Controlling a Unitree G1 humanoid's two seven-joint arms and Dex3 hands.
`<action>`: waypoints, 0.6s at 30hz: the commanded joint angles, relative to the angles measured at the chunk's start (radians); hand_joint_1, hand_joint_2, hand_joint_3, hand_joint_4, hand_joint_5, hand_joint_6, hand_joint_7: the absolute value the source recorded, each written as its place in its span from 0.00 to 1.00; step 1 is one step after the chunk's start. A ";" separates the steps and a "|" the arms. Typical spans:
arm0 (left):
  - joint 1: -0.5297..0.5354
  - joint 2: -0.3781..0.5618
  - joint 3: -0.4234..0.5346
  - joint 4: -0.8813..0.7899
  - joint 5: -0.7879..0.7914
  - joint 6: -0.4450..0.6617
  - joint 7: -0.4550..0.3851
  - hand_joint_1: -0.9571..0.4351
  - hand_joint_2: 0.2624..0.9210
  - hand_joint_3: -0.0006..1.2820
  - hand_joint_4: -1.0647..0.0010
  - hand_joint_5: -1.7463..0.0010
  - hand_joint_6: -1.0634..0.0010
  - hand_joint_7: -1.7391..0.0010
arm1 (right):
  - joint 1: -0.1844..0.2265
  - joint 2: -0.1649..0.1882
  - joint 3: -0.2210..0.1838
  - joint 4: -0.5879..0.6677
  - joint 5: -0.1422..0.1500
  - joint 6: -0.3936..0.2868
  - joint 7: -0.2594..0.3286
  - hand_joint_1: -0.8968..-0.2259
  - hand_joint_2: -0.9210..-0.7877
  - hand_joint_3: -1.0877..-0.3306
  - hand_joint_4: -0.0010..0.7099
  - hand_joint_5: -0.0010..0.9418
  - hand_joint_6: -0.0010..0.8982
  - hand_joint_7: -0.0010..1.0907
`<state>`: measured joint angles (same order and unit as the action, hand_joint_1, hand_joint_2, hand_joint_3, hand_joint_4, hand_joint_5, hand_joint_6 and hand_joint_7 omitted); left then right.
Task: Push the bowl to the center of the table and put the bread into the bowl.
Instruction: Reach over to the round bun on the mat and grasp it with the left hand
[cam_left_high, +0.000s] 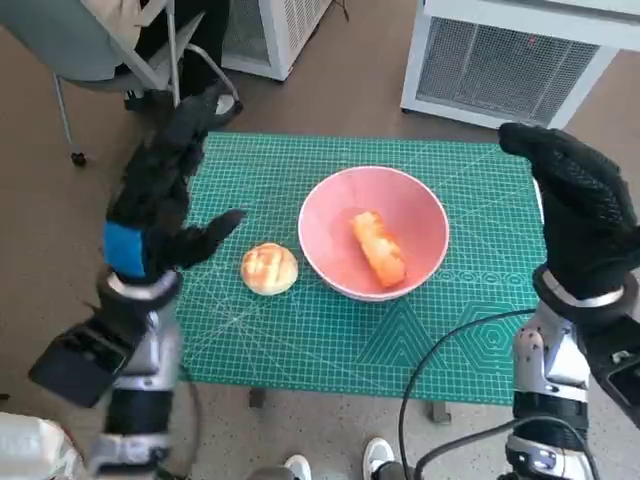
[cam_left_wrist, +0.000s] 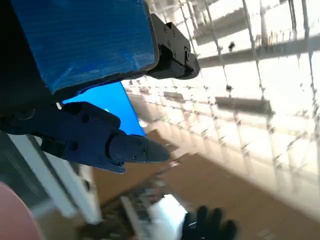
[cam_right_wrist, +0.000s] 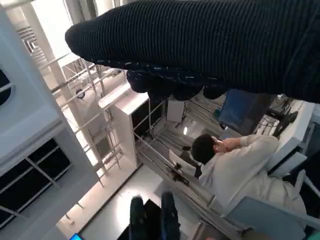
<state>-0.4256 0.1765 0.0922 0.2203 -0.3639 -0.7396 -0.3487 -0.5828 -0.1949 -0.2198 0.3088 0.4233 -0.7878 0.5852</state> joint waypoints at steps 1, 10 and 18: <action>0.012 -0.033 -0.006 -0.030 -0.036 0.006 -0.030 0.34 1.00 0.21 0.72 1.00 0.60 0.96 | -0.008 -0.008 0.006 0.014 -0.021 -0.002 -0.009 0.47 0.00 0.37 0.34 0.00 0.00 0.53; 0.012 -0.029 0.007 -0.018 -0.018 0.005 -0.071 0.33 1.00 0.22 0.70 0.99 0.60 0.97 | -0.017 -0.006 0.011 0.014 -0.027 -0.002 -0.011 0.46 0.00 0.37 0.34 0.00 0.00 0.53; 0.016 -0.030 0.007 -0.015 -0.010 0.009 -0.083 0.32 1.00 0.22 0.71 1.00 0.60 0.98 | -0.021 -0.006 0.012 0.022 -0.028 -0.004 -0.008 0.46 0.00 0.37 0.35 0.01 0.00 0.52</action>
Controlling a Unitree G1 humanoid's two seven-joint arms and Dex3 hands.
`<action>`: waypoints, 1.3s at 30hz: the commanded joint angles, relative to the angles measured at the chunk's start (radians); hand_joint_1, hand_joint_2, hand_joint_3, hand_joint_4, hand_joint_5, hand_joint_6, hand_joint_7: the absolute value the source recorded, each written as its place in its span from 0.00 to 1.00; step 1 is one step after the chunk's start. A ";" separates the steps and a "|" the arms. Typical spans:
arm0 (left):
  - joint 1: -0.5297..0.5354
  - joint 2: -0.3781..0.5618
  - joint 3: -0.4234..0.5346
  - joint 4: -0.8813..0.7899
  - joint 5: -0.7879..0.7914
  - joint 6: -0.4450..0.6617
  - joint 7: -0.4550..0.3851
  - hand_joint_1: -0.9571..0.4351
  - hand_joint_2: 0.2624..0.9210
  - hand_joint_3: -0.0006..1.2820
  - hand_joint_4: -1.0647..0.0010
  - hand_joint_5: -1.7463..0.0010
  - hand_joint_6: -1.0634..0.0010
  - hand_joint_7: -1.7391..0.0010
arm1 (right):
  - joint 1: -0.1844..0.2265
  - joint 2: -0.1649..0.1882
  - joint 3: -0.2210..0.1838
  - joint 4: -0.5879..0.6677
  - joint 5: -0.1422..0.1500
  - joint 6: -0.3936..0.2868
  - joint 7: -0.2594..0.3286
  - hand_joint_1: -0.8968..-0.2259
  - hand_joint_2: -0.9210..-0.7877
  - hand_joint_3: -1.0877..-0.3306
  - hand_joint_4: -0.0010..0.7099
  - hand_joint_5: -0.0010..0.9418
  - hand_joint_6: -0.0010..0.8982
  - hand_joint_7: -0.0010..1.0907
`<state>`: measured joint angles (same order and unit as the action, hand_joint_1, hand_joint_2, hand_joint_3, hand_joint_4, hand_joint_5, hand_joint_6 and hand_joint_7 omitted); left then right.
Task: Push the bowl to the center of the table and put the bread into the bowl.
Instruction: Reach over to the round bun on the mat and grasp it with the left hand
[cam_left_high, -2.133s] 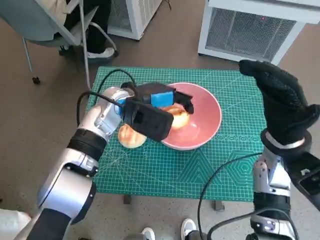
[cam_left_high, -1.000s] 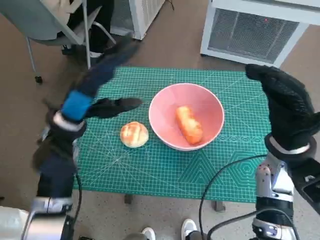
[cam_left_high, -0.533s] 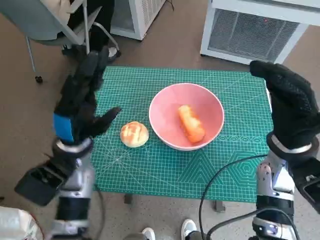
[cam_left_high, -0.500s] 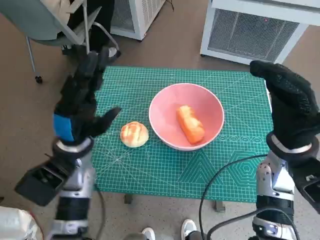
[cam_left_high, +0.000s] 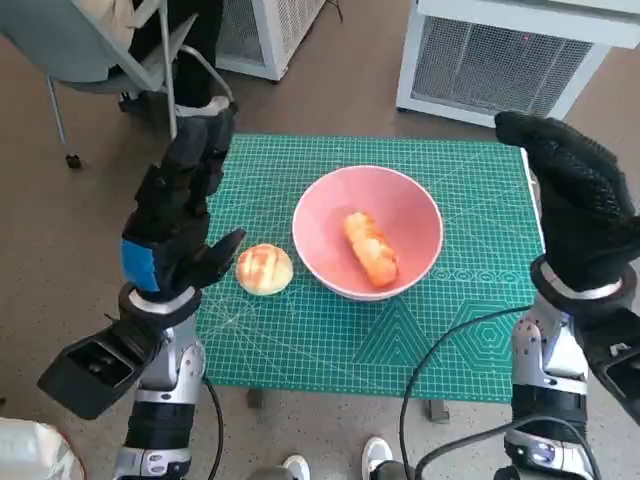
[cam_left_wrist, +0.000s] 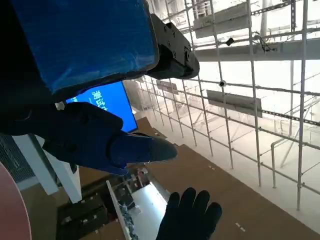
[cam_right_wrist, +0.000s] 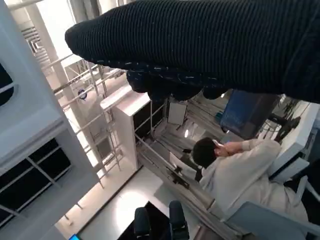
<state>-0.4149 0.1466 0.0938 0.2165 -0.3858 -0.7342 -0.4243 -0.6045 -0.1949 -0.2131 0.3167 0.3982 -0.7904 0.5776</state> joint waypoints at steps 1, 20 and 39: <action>0.006 0.000 0.006 -0.010 0.014 0.003 -0.008 0.32 1.00 0.22 0.71 1.00 0.60 0.98 | 0.000 -0.007 0.005 0.015 -0.002 -0.002 0.000 0.46 0.00 0.37 0.35 0.01 0.00 0.52; 0.015 0.313 -0.015 -0.281 0.751 0.555 0.041 0.29 0.99 0.07 0.83 1.00 0.69 1.00 | -0.004 -0.012 0.007 0.023 -0.006 0.006 -0.001 0.45 0.00 0.38 0.35 0.00 0.01 0.51; -0.130 0.319 -0.269 -0.177 1.052 1.061 -0.151 0.38 0.75 0.00 0.92 1.00 0.74 1.00 | 0.012 -0.014 0.007 0.012 0.006 0.022 0.006 0.43 0.00 0.38 0.34 0.00 0.01 0.51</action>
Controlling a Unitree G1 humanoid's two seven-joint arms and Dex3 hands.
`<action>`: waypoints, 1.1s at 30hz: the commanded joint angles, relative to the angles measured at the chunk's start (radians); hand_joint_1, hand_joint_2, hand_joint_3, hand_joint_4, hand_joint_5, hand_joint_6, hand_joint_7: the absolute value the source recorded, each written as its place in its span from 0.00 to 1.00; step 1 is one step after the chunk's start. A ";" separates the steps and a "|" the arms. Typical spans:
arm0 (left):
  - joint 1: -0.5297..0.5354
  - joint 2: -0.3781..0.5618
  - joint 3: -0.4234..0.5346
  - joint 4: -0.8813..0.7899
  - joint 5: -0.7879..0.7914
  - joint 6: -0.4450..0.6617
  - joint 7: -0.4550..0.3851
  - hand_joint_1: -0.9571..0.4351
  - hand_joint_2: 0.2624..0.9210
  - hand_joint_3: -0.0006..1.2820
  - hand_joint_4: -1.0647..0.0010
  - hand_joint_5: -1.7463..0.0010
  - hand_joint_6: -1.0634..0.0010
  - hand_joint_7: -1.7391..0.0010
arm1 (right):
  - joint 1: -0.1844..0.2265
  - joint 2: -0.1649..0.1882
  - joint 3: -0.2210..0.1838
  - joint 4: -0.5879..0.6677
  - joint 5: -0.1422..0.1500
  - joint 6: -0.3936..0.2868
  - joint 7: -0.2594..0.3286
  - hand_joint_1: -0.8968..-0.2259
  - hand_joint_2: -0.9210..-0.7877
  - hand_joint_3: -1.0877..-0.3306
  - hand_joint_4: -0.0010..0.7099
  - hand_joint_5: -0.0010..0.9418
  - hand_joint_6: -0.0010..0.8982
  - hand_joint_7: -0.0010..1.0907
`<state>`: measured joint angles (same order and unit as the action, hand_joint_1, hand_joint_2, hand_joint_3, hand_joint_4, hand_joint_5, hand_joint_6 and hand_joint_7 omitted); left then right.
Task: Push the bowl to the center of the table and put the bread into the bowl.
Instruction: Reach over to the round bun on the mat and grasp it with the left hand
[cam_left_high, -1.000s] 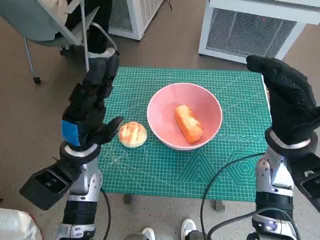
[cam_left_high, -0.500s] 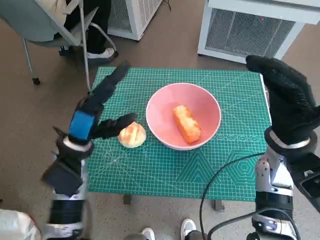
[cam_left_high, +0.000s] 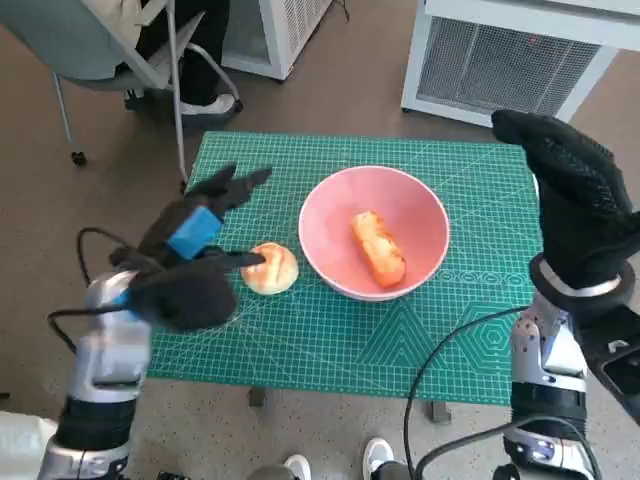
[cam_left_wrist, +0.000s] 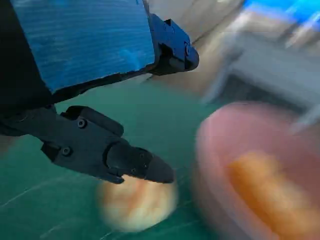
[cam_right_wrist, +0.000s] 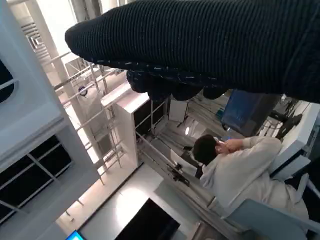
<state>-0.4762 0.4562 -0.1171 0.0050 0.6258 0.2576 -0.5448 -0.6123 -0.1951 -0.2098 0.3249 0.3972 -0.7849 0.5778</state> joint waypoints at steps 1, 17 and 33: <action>-0.078 0.010 -0.067 0.048 0.042 0.079 -0.034 0.38 0.75 0.00 0.92 1.00 0.74 1.00 | 0.020 -0.013 0.003 0.004 0.008 0.017 0.006 0.43 0.00 0.38 0.34 0.00 0.01 0.51; -0.207 -0.004 -0.223 0.299 0.099 0.202 -0.020 0.35 0.80 0.01 0.90 1.00 0.75 1.00 | 0.027 -0.008 0.005 -0.004 0.010 0.027 0.005 0.44 0.00 0.39 0.34 0.00 0.01 0.51; -0.278 -0.107 -0.249 0.617 -0.001 0.091 0.119 0.53 0.85 0.00 0.51 0.96 0.56 0.97 | 0.023 0.005 0.014 0.006 0.027 0.026 0.014 0.44 0.00 0.42 0.34 0.00 0.00 0.52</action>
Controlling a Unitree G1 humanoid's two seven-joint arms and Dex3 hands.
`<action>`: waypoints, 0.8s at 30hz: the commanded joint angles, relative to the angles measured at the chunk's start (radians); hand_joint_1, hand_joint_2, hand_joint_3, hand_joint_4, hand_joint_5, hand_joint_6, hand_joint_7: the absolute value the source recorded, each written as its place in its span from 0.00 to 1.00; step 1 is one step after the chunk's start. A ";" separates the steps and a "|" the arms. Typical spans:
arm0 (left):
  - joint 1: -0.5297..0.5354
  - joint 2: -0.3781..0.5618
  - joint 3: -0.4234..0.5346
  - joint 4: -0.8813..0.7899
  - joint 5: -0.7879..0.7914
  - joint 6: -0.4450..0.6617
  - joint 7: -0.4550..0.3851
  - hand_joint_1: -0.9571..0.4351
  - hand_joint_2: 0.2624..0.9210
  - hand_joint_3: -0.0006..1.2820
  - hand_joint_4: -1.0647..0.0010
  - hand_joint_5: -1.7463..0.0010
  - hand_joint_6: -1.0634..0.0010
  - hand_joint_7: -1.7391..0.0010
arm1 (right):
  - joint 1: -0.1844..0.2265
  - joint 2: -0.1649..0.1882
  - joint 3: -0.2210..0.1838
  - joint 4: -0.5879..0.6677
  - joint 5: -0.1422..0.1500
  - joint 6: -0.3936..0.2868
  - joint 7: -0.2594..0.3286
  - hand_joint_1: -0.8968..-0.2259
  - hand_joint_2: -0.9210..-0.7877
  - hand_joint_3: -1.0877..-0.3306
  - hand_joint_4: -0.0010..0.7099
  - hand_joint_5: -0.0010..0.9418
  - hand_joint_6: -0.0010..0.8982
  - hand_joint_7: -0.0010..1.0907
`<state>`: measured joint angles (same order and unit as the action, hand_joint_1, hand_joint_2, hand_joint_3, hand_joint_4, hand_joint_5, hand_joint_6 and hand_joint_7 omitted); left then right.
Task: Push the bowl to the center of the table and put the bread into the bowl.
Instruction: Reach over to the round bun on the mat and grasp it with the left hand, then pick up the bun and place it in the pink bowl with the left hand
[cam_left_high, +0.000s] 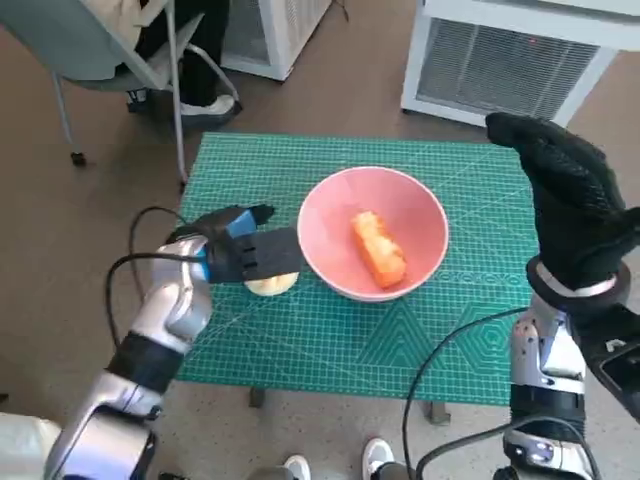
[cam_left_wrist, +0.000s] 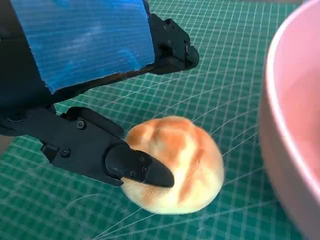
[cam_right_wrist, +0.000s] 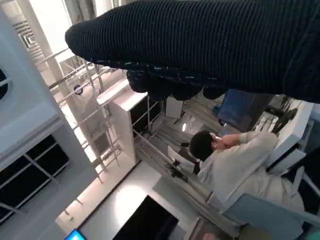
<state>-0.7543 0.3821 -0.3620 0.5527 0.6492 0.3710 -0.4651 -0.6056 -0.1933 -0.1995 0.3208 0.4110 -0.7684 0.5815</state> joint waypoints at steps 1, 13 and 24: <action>-0.002 -0.036 -0.007 0.085 -0.028 -0.027 0.046 0.54 0.85 0.00 0.47 0.95 0.54 0.97 | 0.017 0.003 0.004 0.011 0.016 0.009 0.011 0.44 0.00 0.42 0.34 0.00 0.00 0.52; -0.011 0.014 -0.016 0.100 -0.074 -0.097 -0.030 0.70 0.96 0.03 0.30 0.31 0.27 0.51 | 0.019 0.013 0.008 0.024 0.012 -0.005 0.001 0.44 0.00 0.44 0.34 0.00 0.00 0.53; -0.007 0.083 0.030 0.002 -0.126 -0.129 -0.044 0.69 0.97 0.01 0.30 0.28 0.25 0.53 | 0.020 0.024 0.006 0.037 0.018 -0.009 -0.004 0.44 0.00 0.44 0.33 0.00 0.00 0.52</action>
<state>-0.7711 0.4351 -0.3540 0.5891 0.5385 0.2497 -0.5116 -0.6054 -0.1795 -0.1937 0.3478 0.4285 -0.7806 0.5824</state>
